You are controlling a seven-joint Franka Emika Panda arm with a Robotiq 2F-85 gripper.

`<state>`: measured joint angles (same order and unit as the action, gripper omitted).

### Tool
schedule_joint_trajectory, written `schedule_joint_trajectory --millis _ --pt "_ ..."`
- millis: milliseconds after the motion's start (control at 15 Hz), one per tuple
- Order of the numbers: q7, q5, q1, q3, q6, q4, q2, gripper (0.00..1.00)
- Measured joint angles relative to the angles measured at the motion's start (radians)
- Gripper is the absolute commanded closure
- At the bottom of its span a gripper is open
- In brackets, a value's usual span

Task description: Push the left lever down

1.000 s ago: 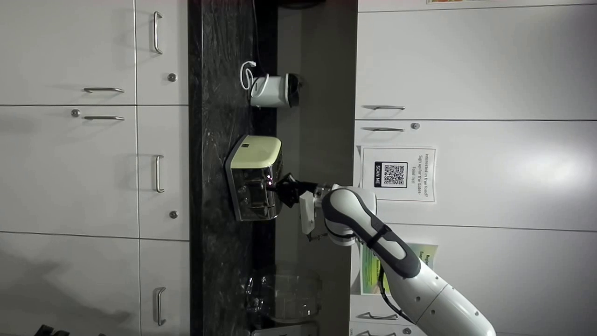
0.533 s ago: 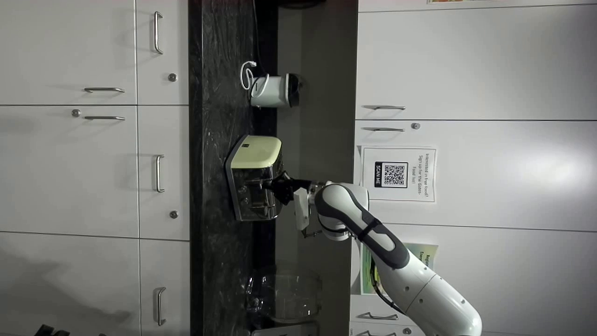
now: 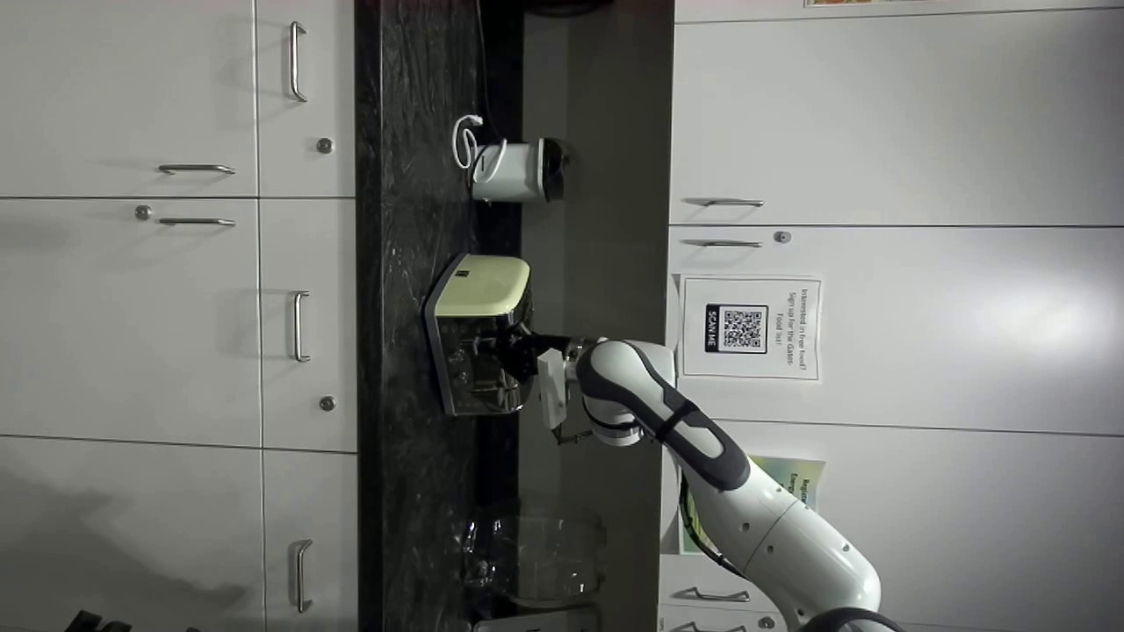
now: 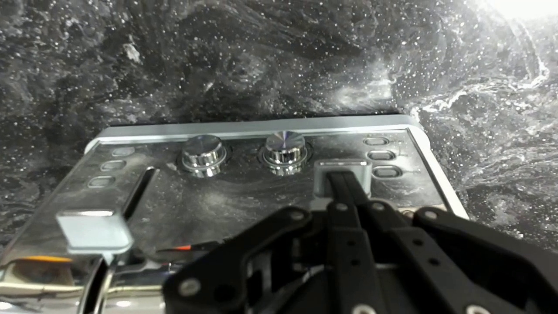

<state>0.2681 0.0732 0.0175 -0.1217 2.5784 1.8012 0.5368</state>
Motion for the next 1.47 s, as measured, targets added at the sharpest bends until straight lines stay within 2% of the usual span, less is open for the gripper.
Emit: schedule_joint_trajectory --millis 467,1067,1333,1467 --pt "0.000 -0.027 0.001 -0.001 -0.023 -0.033 0.038 1.00" --pt "0.004 -0.073 0.006 -0.001 -0.113 -0.104 0.079 1.00" --pt "0.074 -0.074 0.003 -0.004 -0.107 -0.095 0.067 1.00" --pt "0.110 -0.075 0.001 -0.009 -0.066 -0.062 0.044 1.00"
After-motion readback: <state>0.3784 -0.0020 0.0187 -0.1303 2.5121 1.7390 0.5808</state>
